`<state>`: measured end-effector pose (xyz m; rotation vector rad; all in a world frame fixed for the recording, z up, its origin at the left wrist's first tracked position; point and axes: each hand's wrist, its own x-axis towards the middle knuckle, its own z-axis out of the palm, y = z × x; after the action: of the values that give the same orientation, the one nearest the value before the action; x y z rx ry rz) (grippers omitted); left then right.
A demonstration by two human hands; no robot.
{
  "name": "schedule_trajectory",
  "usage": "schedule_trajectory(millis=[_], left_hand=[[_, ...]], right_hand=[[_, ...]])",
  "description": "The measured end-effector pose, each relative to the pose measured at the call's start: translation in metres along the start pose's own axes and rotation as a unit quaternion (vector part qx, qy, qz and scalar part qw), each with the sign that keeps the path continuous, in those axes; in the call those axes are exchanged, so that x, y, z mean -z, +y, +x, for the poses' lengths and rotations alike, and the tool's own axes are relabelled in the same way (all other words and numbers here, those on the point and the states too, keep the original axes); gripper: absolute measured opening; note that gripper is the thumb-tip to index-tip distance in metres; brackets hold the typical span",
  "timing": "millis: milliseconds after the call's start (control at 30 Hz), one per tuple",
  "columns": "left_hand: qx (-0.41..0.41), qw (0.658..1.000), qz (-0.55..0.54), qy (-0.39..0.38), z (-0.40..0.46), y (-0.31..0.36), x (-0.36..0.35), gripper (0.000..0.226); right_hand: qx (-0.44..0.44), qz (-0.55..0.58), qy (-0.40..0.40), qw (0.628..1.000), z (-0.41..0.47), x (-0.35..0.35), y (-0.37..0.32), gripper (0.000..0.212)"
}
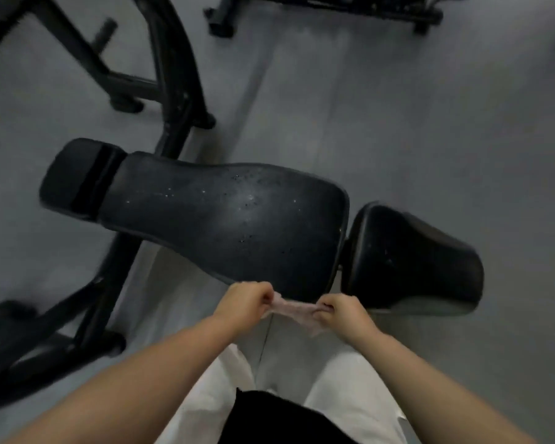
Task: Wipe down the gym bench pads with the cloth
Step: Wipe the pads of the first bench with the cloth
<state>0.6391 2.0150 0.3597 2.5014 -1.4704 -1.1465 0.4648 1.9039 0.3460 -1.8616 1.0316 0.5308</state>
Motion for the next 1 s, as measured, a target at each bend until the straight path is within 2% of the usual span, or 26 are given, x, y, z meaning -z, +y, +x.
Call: schedule_trajectory(millis=[167, 267, 333, 400, 467, 533, 567, 600, 667, 733, 867, 1000], left_hand=[[-0.048, 0.999, -0.016, 0.002, 0.029, -0.032, -0.029, 0.015], [-0.065, 0.997, -0.032, -0.001, 0.054, -0.043, -0.065, 0.017], [-0.082, 0.995, -0.036, 0.032, 0.073, -0.048, -0.088, 0.023], [-0.119, 0.987, -0.023, 0.107, 0.093, -0.048, -0.111, 0.035], [-0.125, 0.977, -0.002, 0.173, 0.109, -0.043, -0.132, 0.046], [-0.152, 0.960, 0.014, 0.236, 0.121, -0.042, -0.153, 0.048], [-0.192, 0.947, 0.018, 0.257, 0.126, -0.043, -0.164, 0.046], [-0.236, 0.931, 0.034, 0.275, 0.130, -0.046, -0.175, 0.042], [-0.288, 0.911, 0.076, 0.286, 0.136, -0.050, -0.192, 0.040], [-0.295, 0.904, 0.106, 0.292, 0.141, -0.053, -0.199, 0.050], [-0.296, 0.886, 0.158, 0.319, 0.142, -0.048, -0.193, 0.051], [-0.279, 0.886, 0.211, 0.304, 0.145, -0.048, -0.193, 0.066]], right_hand=[[-0.058, 0.039, 0.040, 0.997, 0.024, -0.034, 0.003, 0.006], [-0.059, 0.004, 0.046, 0.997, 0.059, -0.038, 0.025, 0.010], [-0.056, -0.026, 0.075, 0.995, 0.084, -0.037, 0.038, 0.013], [-0.033, -0.089, 0.177, 0.980, 0.107, -0.037, 0.048, 0.015], [0.026, -0.153, 0.340, 0.927, 0.124, -0.042, 0.060, 0.023], [0.070, -0.111, 0.455, 0.881, 0.132, -0.056, 0.073, 0.029], [0.098, -0.085, 0.476, 0.870, 0.133, -0.069, 0.079, 0.024], [0.128, -0.082, 0.482, 0.863, 0.132, -0.085, 0.084, 0.019], [0.161, -0.121, 0.466, 0.862, 0.129, -0.121, 0.097, 0.028], [0.174, -0.165, 0.446, 0.862, 0.132, -0.143, 0.111, 0.040], [0.203, -0.170, 0.460, 0.848, 0.151, -0.140, 0.120, 0.054], [0.236, -0.178, 0.474, 0.830, 0.164, -0.124, 0.122, 0.047]])
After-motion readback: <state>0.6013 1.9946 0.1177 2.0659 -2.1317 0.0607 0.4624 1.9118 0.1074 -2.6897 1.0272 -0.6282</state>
